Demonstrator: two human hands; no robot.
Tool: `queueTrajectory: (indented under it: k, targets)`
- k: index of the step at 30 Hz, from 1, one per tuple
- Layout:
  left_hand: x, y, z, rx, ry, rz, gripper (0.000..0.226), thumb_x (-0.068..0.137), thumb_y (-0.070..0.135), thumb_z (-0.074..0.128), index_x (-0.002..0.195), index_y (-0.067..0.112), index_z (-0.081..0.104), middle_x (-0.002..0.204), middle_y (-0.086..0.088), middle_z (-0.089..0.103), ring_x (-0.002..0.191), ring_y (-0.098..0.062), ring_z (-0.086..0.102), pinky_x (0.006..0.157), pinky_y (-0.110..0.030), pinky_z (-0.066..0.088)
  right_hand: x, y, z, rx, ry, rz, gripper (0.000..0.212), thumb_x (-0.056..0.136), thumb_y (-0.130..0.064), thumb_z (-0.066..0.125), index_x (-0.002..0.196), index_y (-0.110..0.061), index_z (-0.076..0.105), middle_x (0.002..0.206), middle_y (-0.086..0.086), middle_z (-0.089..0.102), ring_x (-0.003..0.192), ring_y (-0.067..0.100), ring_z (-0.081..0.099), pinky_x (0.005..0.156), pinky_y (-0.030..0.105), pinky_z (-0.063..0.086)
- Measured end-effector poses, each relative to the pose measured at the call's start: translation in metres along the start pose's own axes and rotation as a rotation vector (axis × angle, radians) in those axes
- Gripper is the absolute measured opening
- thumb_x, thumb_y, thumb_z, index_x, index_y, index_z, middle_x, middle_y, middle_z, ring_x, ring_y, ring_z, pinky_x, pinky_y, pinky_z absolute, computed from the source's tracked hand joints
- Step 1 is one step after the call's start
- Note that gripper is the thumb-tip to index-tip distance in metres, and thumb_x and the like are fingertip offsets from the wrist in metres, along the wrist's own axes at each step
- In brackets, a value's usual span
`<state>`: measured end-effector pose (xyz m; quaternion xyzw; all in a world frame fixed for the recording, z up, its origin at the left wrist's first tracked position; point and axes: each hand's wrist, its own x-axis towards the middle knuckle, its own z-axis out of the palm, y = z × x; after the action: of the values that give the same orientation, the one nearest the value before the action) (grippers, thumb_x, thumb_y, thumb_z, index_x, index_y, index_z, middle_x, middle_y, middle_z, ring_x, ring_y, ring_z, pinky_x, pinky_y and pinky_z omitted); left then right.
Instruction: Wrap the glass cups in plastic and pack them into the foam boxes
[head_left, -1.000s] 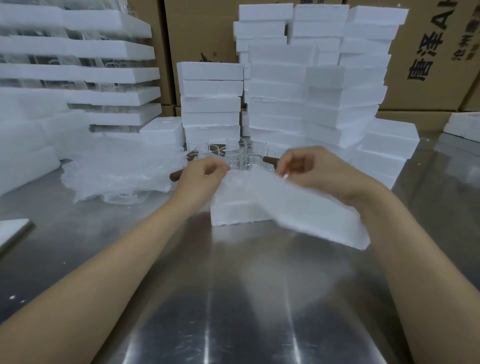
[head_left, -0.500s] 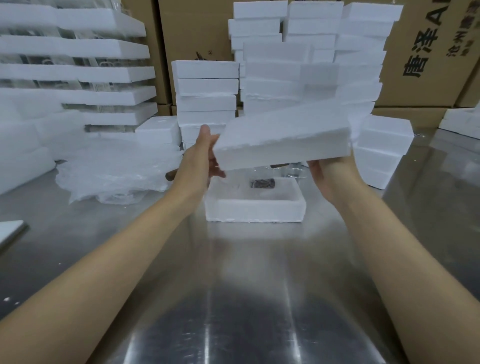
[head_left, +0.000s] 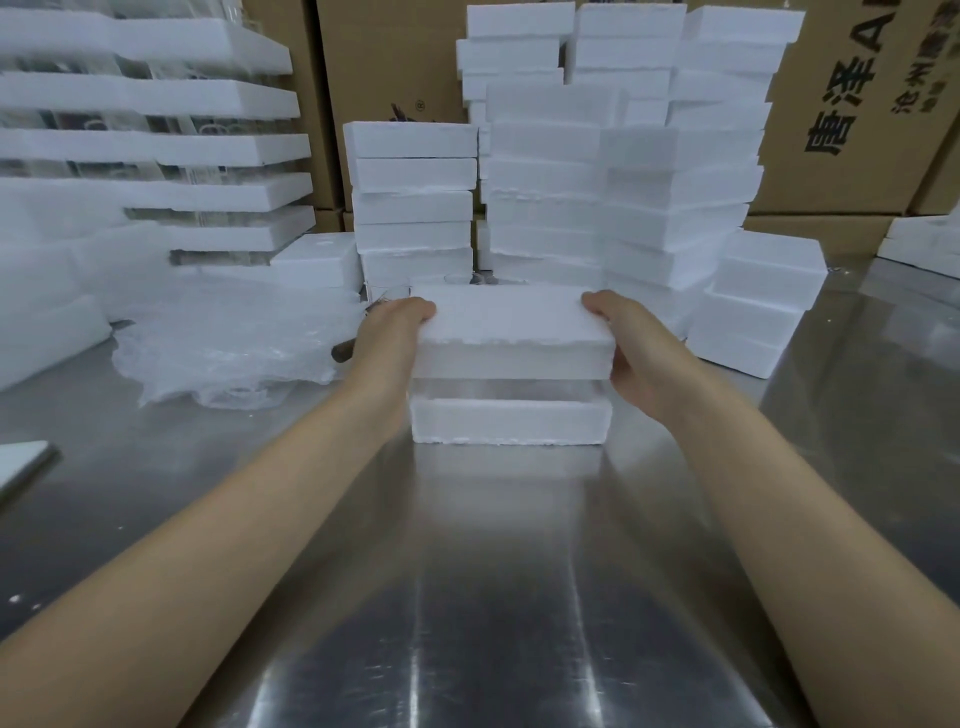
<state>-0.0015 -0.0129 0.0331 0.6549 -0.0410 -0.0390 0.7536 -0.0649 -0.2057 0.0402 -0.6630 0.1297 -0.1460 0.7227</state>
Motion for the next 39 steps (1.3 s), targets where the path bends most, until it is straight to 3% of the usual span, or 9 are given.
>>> queueTrajectory:
  k: [6, 10, 13, 15, 18, 27, 31, 34, 39]
  targets:
    - [-0.003, -0.002, 0.001, -0.027, 0.004, -0.108, 0.015, 0.087, 0.026, 0.057, 0.102, 0.022, 0.061, 0.099, 0.001, 0.063, 0.082, -0.016, 0.06, 0.065, -0.027, 0.046, 0.003, 0.003, -0.006, -0.159, 0.031, 0.085, 0.034, 0.095, -0.03, 0.045, 0.124, -0.015, 0.055, 0.102, 0.002, 0.058, 0.09, 0.018, 0.054, 0.081, 0.031, 0.045]
    - [-0.002, -0.001, 0.001, 0.043, 0.018, -0.115, 0.01, 0.087, 0.028, 0.056, 0.097, 0.023, 0.058, 0.101, 0.0, 0.059, 0.089, -0.02, 0.058, 0.084, -0.036, 0.048, -0.001, 0.0, -0.007, -0.154, -0.005, 0.103, 0.036, 0.098, -0.023, 0.037, 0.128, -0.009, 0.053, 0.108, 0.011, 0.06, 0.088, 0.024, 0.054, 0.064, 0.029, 0.048]
    - [0.0, 0.003, 0.003, 0.115, 0.015, -0.1, 0.015, 0.091, 0.025, 0.054, 0.105, 0.02, 0.058, 0.108, -0.005, 0.058, 0.097, -0.024, 0.057, 0.097, -0.042, 0.045, -0.002, 0.001, -0.004, -0.186, 0.017, 0.105, 0.035, 0.099, -0.017, 0.035, 0.127, -0.003, 0.051, 0.132, 0.021, 0.055, 0.108, 0.036, 0.059, 0.093, 0.045, 0.049]
    - [0.001, 0.005, 0.004, 0.167, -0.001, -0.095, 0.025, 0.094, 0.024, 0.052, 0.117, 0.016, 0.057, 0.116, -0.01, 0.058, 0.105, -0.027, 0.057, 0.103, -0.046, 0.043, -0.002, 0.001, -0.001, -0.235, 0.046, 0.09, 0.029, 0.098, -0.01, 0.034, 0.115, -0.005, 0.057, 0.126, 0.02, 0.06, 0.111, 0.036, 0.059, 0.1, 0.05, 0.045]
    - [0.002, 0.006, 0.002, 0.233, -0.06, -0.046, 0.022, 0.097, 0.025, 0.049, 0.116, 0.016, 0.055, 0.12, -0.011, 0.059, 0.108, -0.028, 0.057, 0.103, -0.05, 0.043, -0.002, -0.001, 0.0, -0.341, 0.066, 0.048, 0.031, 0.094, -0.005, 0.031, 0.112, -0.003, 0.057, 0.116, 0.021, 0.061, 0.096, 0.032, 0.06, 0.089, 0.049, 0.049]
    - [0.004, 0.006, -0.007, 0.351, -0.176, -0.005, 0.029, 0.098, 0.029, 0.04, 0.121, 0.015, 0.051, 0.121, -0.01, 0.056, 0.105, -0.029, 0.057, 0.079, -0.034, 0.042, -0.003, -0.001, -0.004, -0.49, -0.041, -0.044, 0.035, 0.097, -0.024, 0.036, 0.119, -0.001, 0.052, 0.125, 0.019, 0.054, 0.114, 0.036, 0.053, 0.095, 0.055, 0.047]
    - [0.005, 0.001, -0.007, 0.5, -0.16, 0.089, 0.048, 0.097, 0.04, 0.041, 0.141, 0.02, 0.038, 0.138, 0.007, 0.047, 0.121, -0.021, 0.049, 0.092, -0.032, 0.041, -0.002, 0.0, -0.008, -0.446, -0.125, -0.05, 0.038, 0.099, -0.037, 0.04, 0.126, -0.012, 0.049, 0.119, 0.012, 0.056, 0.098, 0.027, 0.06, 0.085, 0.042, 0.05]
    - [-0.004, -0.006, -0.004, 0.744, -0.123, 0.246, 0.056, 0.098, 0.048, 0.037, 0.148, 0.024, 0.028, 0.141, 0.006, 0.042, 0.13, -0.018, 0.039, 0.095, -0.028, 0.03, 0.001, 0.004, -0.013, -0.422, -0.1, -0.054, 0.041, 0.098, -0.041, 0.043, 0.138, -0.032, 0.045, 0.132, -0.012, 0.053, 0.113, 0.013, 0.056, 0.087, 0.032, 0.049]
    - [-0.004, -0.01, -0.004, 0.716, -0.069, 0.225, 0.047, 0.1, 0.044, 0.033, 0.144, 0.027, 0.036, 0.141, -0.001, 0.047, 0.128, -0.023, 0.041, 0.087, -0.028, 0.027, 0.007, 0.011, -0.01, -0.492, -0.057, -0.075, 0.041, 0.096, -0.04, 0.044, 0.137, -0.038, 0.045, 0.141, -0.016, 0.043, 0.127, 0.012, 0.044, 0.106, 0.037, 0.038]
